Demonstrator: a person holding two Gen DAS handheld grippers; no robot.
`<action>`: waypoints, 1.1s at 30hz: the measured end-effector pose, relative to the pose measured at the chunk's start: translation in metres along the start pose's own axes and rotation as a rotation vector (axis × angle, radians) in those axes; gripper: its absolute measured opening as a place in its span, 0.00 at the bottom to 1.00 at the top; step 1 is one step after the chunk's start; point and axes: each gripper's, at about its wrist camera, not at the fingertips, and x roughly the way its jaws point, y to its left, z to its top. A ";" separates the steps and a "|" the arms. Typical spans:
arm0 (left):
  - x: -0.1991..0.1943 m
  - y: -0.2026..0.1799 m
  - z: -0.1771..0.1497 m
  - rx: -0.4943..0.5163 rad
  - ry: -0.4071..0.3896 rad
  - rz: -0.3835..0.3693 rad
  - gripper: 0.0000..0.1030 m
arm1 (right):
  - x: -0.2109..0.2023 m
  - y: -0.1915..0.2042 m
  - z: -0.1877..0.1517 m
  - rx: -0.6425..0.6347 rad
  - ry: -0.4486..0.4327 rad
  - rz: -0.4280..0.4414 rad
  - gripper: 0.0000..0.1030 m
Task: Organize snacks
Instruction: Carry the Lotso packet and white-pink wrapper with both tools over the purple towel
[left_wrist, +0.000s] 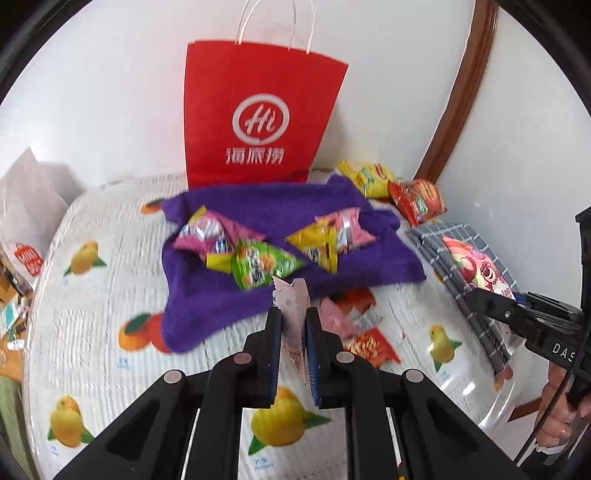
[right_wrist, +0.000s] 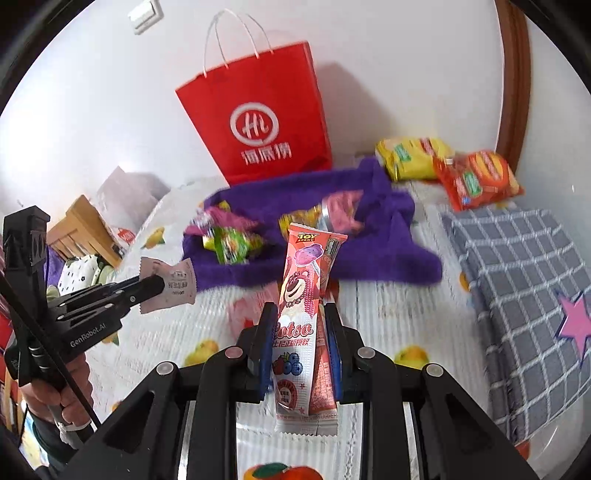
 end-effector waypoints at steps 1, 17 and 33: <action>-0.002 0.000 0.007 0.000 -0.008 0.003 0.12 | -0.001 0.002 0.006 -0.003 -0.007 -0.002 0.24; 0.024 0.007 0.088 0.000 -0.059 0.042 0.12 | 0.042 -0.004 0.090 0.004 -0.058 -0.013 0.24; 0.072 0.042 0.103 -0.077 -0.016 0.065 0.12 | 0.101 -0.001 0.135 -0.023 -0.026 0.009 0.24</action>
